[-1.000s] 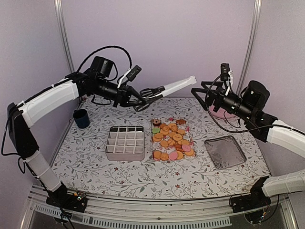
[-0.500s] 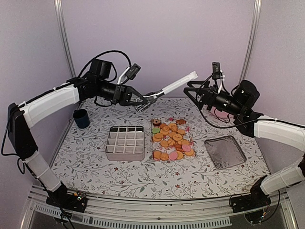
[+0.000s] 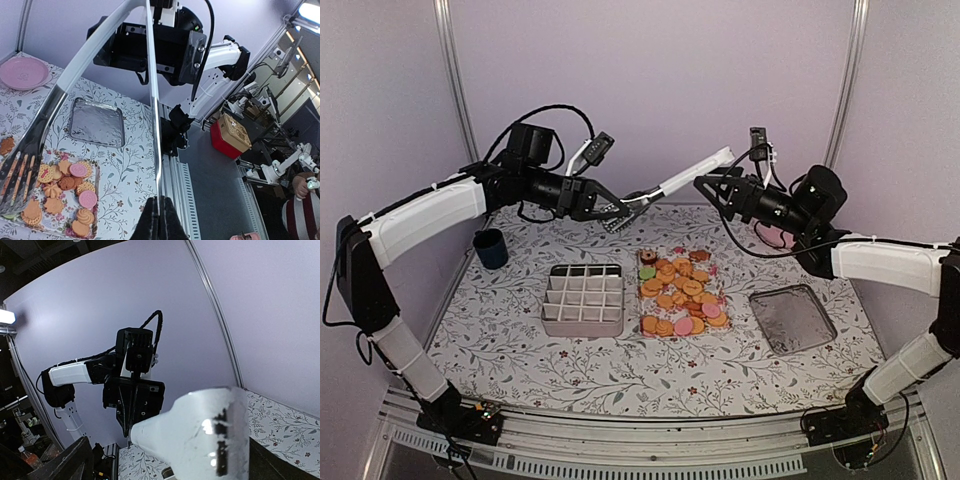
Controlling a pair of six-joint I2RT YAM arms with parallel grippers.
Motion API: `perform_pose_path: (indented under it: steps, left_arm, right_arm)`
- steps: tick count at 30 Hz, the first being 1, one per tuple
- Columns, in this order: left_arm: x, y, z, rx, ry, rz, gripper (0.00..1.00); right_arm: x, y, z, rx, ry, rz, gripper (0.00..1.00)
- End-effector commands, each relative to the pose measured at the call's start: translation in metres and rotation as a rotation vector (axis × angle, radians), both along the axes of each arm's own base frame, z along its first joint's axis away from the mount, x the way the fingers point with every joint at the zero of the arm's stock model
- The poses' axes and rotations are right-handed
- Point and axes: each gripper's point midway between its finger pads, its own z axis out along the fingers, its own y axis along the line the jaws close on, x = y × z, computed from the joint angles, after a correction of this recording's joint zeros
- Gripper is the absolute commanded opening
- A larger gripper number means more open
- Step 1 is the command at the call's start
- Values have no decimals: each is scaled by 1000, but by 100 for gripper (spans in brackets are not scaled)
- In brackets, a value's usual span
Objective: Pack the cookies
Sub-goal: Pass from the left arm to the right
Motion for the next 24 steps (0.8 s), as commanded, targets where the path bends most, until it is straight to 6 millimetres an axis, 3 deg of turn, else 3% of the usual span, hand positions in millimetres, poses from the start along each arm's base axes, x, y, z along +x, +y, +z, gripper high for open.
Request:
perform_pose_path:
  steps: [1,15,24]
  left_arm:
    - [-2,6,21,-41,-76,-1,0]
    - [14,13,20,-19,-142,63,0]
    - [18,12,15,-9,-153,69,0]
  right_arm:
    - [-1,6,22,58,-35,42,96]
    - [10,21,7,59,62,112,77]
    - [10,35,7,56,87,190,72]
